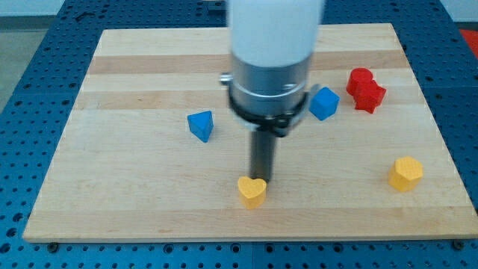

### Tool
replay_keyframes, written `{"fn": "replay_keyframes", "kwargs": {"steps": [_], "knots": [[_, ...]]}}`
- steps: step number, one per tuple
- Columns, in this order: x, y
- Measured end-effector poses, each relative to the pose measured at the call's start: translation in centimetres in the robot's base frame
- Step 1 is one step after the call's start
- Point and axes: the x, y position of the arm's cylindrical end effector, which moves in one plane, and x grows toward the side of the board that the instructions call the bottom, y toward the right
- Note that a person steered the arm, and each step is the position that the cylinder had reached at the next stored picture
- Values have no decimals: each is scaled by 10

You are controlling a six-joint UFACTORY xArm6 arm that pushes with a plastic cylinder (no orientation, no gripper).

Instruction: Push the yellow heart closer to the yellow hexagon

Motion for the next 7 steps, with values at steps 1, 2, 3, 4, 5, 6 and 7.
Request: {"fn": "replay_keyframes", "kwargs": {"steps": [1,2,3,4,5,6,7], "knots": [[-10,-71],[-15,-144],[4,-170],[27,-165],[30,-124],[26,-66],[23,-11]]}}
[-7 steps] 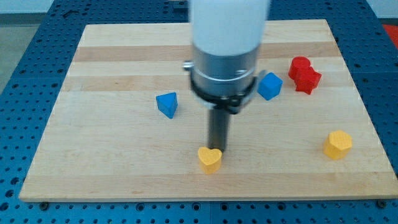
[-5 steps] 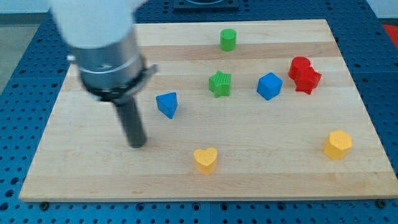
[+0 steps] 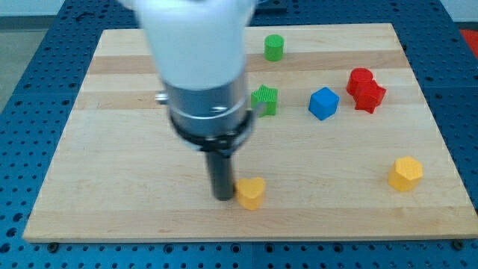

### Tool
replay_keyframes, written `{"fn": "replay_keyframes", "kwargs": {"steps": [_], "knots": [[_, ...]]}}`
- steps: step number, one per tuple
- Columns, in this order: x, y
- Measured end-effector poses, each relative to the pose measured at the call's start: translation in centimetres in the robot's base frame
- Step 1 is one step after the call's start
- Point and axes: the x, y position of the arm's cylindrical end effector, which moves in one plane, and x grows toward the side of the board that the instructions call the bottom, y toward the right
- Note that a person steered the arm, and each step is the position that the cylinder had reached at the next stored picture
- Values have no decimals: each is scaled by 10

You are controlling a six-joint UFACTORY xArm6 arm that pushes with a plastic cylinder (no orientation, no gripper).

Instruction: Push the yellow heart closer to the yellow hexagon

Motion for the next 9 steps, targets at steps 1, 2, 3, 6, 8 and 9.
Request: {"fn": "replay_keyframes", "kwargs": {"steps": [1,2,3,6,8,9], "knots": [[0,61],[0,86],[5,77],[51,82],[46,168],[48,179]]}}
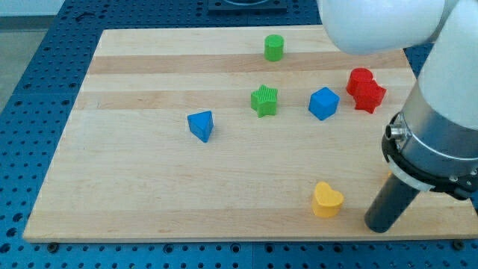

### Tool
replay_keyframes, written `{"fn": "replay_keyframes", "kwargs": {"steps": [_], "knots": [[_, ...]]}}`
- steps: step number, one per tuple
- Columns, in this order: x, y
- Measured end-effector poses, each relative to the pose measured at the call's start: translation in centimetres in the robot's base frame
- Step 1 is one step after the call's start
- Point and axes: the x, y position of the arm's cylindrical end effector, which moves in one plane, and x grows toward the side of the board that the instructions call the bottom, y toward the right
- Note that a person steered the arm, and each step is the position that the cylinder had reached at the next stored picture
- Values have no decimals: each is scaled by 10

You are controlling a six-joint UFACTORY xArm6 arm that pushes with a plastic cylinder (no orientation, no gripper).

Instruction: Push the yellow heart closer to the yellow hexagon

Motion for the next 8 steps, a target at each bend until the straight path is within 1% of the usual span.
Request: {"fn": "replay_keyframes", "kwargs": {"steps": [1,3,4,5,6,7,8], "knots": [[6,-21],[6,-115],[4,-132],[-17,-111],[-30,-77],[-30,-67],[-30,-100]]}}
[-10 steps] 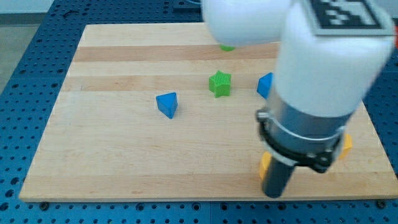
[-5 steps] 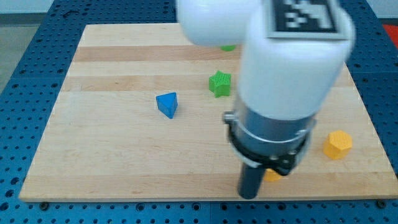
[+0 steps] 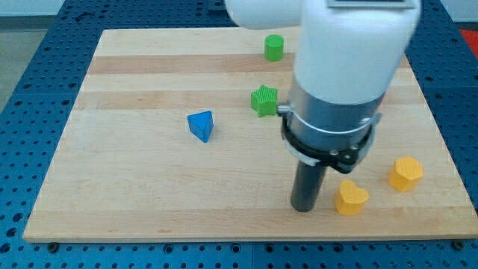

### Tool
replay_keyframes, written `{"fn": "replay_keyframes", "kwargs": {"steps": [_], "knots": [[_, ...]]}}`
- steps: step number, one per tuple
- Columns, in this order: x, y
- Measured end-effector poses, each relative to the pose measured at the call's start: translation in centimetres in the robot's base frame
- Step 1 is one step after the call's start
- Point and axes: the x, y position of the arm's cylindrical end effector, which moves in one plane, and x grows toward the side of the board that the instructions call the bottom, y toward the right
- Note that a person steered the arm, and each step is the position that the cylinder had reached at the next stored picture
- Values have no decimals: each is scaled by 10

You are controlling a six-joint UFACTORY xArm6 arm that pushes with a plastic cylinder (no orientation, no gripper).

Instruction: Push the yellow heart closer to the yellow hexagon

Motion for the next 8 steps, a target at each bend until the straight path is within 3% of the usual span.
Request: {"fn": "replay_keyframes", "kwargs": {"steps": [3,5,8], "knots": [[-18,14],[1,0],[0,69]]}}
